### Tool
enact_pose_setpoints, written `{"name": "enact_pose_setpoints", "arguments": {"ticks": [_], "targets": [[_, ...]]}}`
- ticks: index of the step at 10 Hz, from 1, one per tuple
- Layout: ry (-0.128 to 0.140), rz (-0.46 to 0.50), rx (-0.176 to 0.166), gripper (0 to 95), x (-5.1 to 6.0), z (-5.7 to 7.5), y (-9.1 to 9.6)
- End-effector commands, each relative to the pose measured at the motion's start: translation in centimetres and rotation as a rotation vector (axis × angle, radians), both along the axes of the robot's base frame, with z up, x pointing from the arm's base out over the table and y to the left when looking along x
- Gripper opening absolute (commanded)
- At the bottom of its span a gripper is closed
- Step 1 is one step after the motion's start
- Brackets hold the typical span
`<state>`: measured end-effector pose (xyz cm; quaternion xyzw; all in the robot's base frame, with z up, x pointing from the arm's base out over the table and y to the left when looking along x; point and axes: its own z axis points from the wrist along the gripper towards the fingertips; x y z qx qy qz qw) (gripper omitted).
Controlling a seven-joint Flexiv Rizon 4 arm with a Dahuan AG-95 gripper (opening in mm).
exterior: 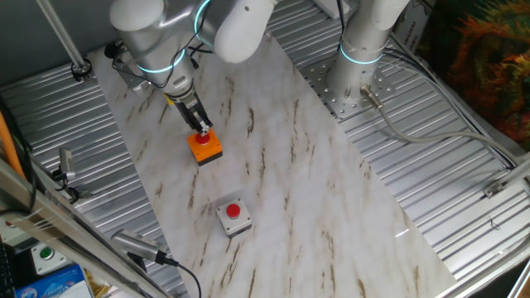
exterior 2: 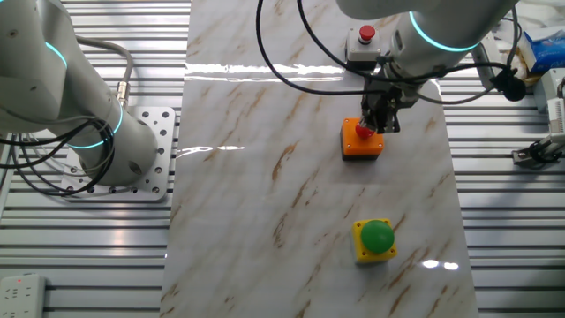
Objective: Press three buttons from left to right in sequence
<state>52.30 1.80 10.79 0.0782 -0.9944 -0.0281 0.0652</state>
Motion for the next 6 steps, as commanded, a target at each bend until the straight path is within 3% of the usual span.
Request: {"name": "enact_pose_setpoints", "arguments": {"ticks": [1, 2, 5, 6], "targets": [[-0.006, 0.013, 0.003, 0.0, -0.01, 0.14, 0.01], [-0.038, 0.034, 0.005, 0.0, -0.01, 0.14, 0.01], [-0.1, 0.107, 0.014, 0.0, -0.01, 0.14, 0.01], [-0.129, 0.184, -0.003, 0.0, -0.01, 0.14, 0.01]]}}
